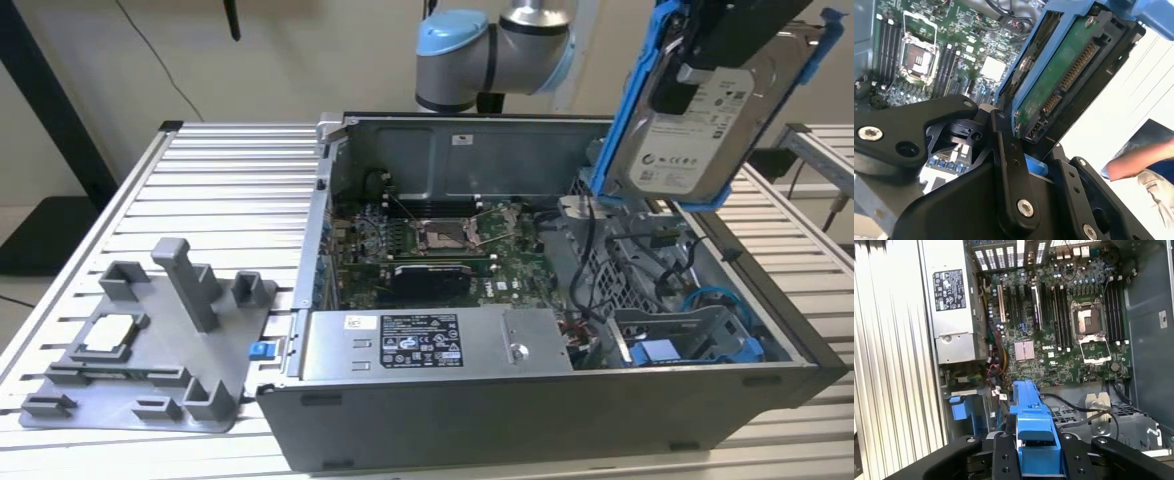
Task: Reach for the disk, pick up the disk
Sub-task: 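Pick up the disk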
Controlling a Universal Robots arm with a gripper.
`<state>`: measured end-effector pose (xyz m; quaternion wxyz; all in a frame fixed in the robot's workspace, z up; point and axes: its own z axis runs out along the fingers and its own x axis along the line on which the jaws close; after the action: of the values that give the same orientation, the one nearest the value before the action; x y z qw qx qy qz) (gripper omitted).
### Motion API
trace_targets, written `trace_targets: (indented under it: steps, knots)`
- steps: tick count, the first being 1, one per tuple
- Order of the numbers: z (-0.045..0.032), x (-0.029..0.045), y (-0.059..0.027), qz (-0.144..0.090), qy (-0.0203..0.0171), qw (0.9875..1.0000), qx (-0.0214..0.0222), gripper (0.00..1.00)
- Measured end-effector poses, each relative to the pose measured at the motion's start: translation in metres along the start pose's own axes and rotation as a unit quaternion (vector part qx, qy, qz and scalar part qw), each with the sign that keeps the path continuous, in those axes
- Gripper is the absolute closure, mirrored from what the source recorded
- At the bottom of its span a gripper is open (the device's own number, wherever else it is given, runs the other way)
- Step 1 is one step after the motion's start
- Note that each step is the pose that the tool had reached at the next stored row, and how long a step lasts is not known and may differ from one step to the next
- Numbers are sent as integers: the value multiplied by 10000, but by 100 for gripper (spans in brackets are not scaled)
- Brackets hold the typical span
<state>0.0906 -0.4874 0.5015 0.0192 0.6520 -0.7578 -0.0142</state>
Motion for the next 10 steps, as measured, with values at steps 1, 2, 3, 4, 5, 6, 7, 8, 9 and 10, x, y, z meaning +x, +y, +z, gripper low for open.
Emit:
trace_targets:
  steps: [1,2,3,4,5,6,7,8,9,10]
  knots:
    - [6,21,-8,-2,0,10000,0,100]
    - [13,42,-16,-7,1,10000,0,100]
    - [19,60,-22,-11,1,10000,0,100]
    - [26,78,-28,-16,1,10000,0,100]
    - [35,85,-31,-36,0,10000,-1,100]
    - [43,88,-34,-69,2,10000,0,100]
    - [50,91,-37,-101,5,9999,0,100]
    - [58,93,-40,-145,7,9999,1,100]
    - [65,94,-43,-187,9,9998,1,100]
    - [72,98,-46,-223,10,9998,2,100]
